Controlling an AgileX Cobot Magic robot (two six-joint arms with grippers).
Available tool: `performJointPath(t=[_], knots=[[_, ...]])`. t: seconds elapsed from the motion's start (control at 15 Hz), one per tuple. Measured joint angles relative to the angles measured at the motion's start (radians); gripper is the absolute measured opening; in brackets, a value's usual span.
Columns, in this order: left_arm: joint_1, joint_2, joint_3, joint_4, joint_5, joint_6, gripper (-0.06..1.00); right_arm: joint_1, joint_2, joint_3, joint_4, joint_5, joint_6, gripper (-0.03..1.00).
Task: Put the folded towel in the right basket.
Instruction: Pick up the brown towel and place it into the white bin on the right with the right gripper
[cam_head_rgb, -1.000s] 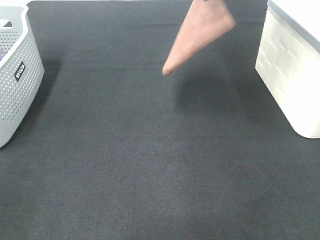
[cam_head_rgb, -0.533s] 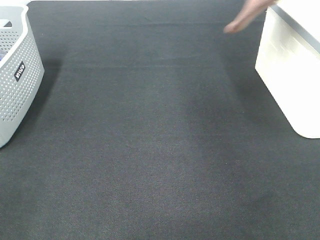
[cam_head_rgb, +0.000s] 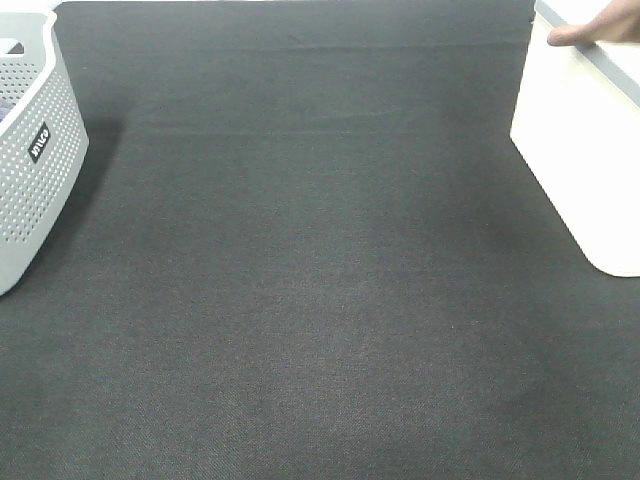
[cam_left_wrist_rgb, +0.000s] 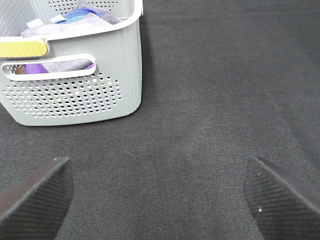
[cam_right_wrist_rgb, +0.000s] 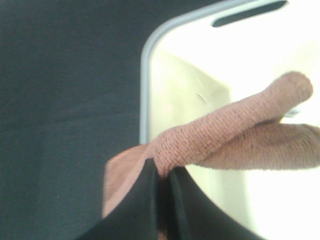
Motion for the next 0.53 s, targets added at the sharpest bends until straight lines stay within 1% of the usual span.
performJointPath(t=[0.2,0.27,0.4,0.53], knots=[[0.0,0.0,0.0,0.0,0.0,0.0,0.88,-0.015,0.07,0.0,-0.068,-0.001,0.064,0.01],[0.0,0.0,0.0,0.0,0.0,0.0,0.88,-0.015,0.095,0.0,-0.1,-0.001,0.08,0.05],[0.0,0.0,0.0,0.0,0.0,0.0,0.88,-0.015,0.108,0.0,-0.126,-0.001,0.096,0.19],[0.0,0.0,0.0,0.0,0.0,0.0,0.88,-0.015,0.108,0.0,-0.131,-0.004,0.112,0.4]])
